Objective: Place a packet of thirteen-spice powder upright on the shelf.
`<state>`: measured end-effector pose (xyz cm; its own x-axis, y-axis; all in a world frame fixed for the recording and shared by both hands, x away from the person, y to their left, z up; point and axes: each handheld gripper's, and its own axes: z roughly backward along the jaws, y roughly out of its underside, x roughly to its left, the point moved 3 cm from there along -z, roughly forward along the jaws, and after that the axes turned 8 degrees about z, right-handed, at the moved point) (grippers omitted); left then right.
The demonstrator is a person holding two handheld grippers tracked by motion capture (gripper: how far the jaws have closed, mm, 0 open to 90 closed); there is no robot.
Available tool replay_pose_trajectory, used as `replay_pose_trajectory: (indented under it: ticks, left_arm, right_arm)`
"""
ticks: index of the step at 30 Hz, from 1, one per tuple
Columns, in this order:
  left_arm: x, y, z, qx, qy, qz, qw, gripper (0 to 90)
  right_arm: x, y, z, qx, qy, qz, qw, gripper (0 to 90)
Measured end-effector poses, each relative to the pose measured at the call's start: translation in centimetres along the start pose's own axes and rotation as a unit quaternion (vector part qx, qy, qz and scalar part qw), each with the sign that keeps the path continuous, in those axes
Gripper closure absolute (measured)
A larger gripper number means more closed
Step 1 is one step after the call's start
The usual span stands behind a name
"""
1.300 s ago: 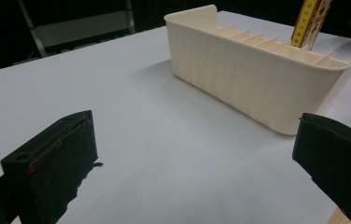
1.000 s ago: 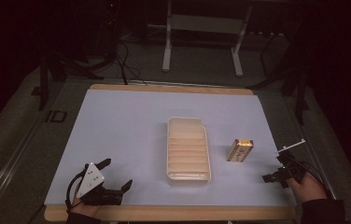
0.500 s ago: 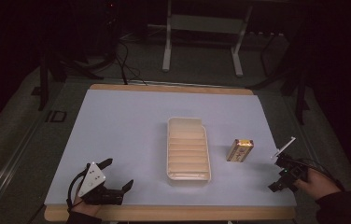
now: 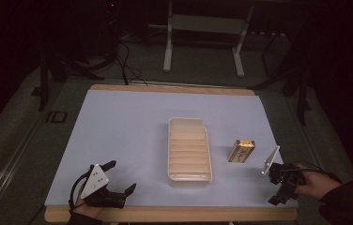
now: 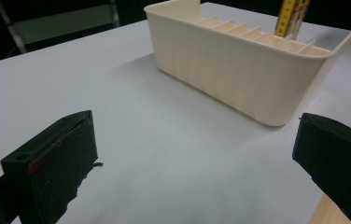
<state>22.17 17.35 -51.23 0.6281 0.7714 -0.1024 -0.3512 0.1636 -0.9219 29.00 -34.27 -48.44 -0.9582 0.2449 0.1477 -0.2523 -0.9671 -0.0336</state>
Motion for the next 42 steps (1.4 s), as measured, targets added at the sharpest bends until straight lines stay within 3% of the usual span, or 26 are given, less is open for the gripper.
replay_pose_trajectory:
  ticks: [10, 13, 15, 19, 25, 27, 31, 35, 39, 42]
  left_arm:
    - [0.0, 0.1, -0.2, 0.003, 0.004, 0.001, 1.0000, 0.0]
    - [0.0, 0.1, 0.0, 0.003, 0.005, 0.001, 1.0000, 0.0]
    - [-0.1, 0.1, 0.0, -0.001, 0.005, 0.004, 1.0000, 0.0]
    - [0.0, 0.1, -0.1, 0.003, 0.006, 0.002, 1.0000, 0.0]
    - [0.1, 0.1, 0.0, 0.002, 0.006, 0.003, 1.0000, 0.0]
    - [0.1, 0.1, -0.1, 0.002, 0.006, 0.003, 1.0000, 0.0]
    - [0.0, 0.1, -0.1, 0.004, 0.006, 0.001, 1.0000, 0.0]
    - [0.0, 0.1, -0.1, 0.004, 0.008, 0.001, 1.0000, 0.0]
    - [0.0, 0.1, -0.1, 0.004, 0.008, 0.003, 1.0000, 0.0]
    - [0.1, 0.1, -0.1, 0.004, 0.008, 0.003, 1.0000, 0.0]
  right_arm:
    - [0.7, -1.8, 0.0, 0.008, -0.028, 0.065, 0.9974, 14.9]
    - [1.1, -2.7, 0.0, 0.016, -0.026, 0.097, 0.9948, 13.3]
    - [1.3, -3.2, 0.2, 0.016, -0.010, 0.110, 0.9938, 15.0]
    - [1.9, -4.2, 0.7, 0.013, -0.030, 0.129, 0.9911, 15.0]
    - [2.6, -5.7, 1.9, -0.003, -0.018, 0.179, 0.9838, 15.1]
    - [2.8, -6.4, 2.3, 0.002, -0.028, 0.186, 0.9822, 16.2]
    - [2.6, -6.9, 2.8, 0.004, -0.023, 0.186, 0.9823, 16.2]
    - [2.3, -7.4, 3.8, -0.006, -0.009, 0.190, 0.9816, 16.2]
    - [1.9, -7.9, 5.6, -0.027, 0.013, 0.208, 0.9777, 16.2]
    - [1.6, -8.0, 6.3, -0.029, 0.020, 0.204, 0.9783, 16.2]
